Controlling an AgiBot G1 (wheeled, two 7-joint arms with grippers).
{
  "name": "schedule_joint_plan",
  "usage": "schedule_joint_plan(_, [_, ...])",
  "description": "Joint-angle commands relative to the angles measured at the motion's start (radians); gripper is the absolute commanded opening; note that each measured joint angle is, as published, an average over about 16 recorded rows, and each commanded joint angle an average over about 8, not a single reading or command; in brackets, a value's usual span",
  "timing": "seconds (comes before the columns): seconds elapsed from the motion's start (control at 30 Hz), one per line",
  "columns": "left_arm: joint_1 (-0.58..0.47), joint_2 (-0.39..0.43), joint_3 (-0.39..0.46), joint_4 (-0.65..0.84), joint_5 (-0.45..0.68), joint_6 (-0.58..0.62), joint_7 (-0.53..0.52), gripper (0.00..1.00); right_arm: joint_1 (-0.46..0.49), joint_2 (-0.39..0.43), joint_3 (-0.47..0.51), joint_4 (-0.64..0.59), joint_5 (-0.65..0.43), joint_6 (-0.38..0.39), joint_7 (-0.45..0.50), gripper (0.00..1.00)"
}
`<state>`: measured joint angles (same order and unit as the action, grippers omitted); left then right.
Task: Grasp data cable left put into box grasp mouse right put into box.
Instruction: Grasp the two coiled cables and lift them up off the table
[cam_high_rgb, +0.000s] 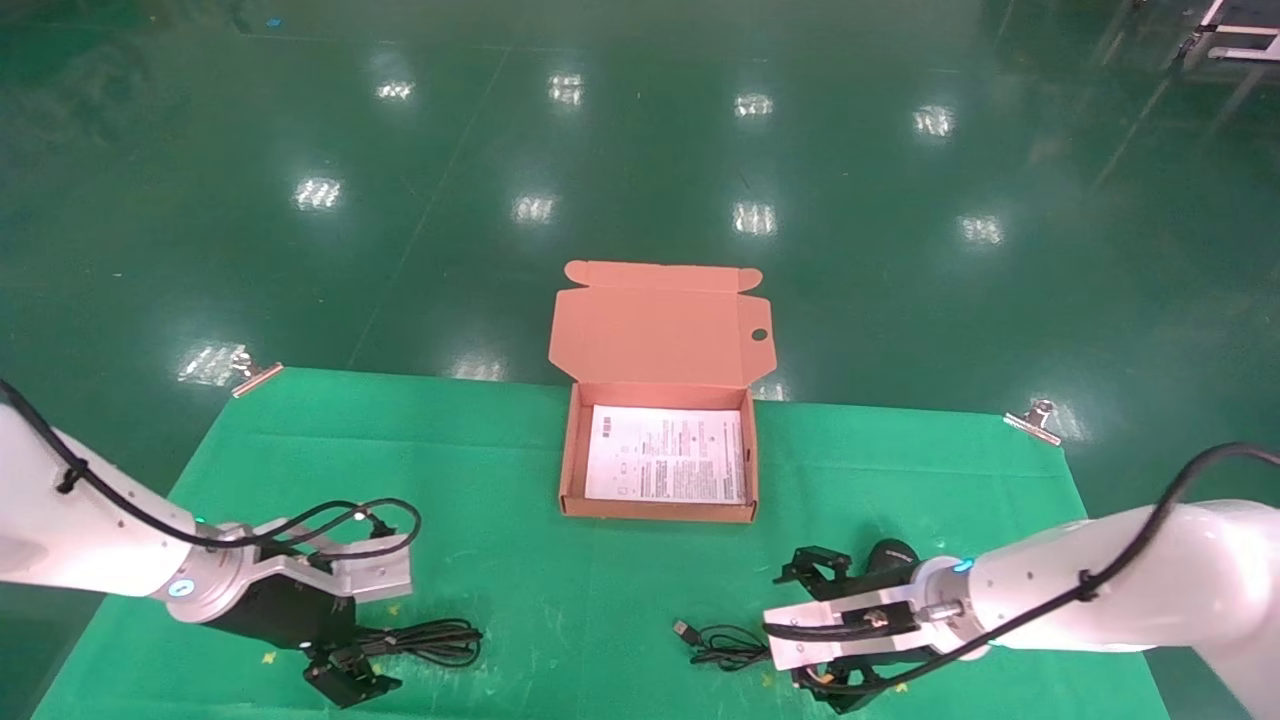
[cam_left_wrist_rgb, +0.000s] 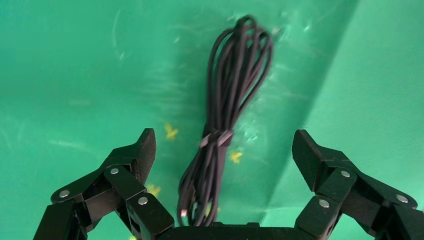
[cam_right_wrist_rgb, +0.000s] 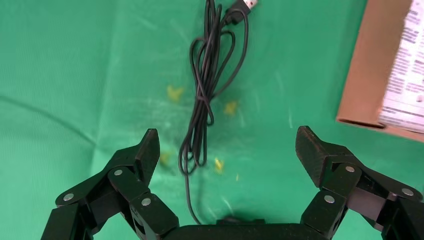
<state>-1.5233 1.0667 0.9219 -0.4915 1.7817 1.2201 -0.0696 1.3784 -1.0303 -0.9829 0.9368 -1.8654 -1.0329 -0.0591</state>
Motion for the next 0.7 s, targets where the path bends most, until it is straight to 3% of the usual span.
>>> schedule_joint_plan(0.03, [-0.005, 0.013, -0.003, 0.048, -0.003, -0.011, 0.014, 1.00, 0.000, -0.020, 0.002, -0.038, 0.009, 0.010, -0.016, 1.00])
schedule_joint_plan(0.4, [-0.032, 0.061, -0.002, 0.219, 0.002, -0.063, 0.124, 1.00, 0.014, -0.109, -0.007, -0.196, 0.008, 0.049, -0.115, 1.00])
schedule_joint_plan(0.5, [-0.038, 0.071, 0.000, 0.248, 0.006, -0.074, 0.152, 0.66, 0.017, -0.125, -0.007, -0.228, 0.012, 0.052, -0.131, 0.99])
schedule_joint_plan(0.67, [-0.042, 0.083, 0.005, 0.289, 0.013, -0.094, 0.187, 0.04, 0.020, -0.144, -0.004, -0.269, 0.023, 0.059, -0.148, 0.39])
schedule_joint_plan(0.7, [-0.042, 0.084, 0.006, 0.293, 0.015, -0.097, 0.190, 0.00, 0.020, -0.145, -0.003, -0.273, 0.025, 0.059, -0.150, 0.27])
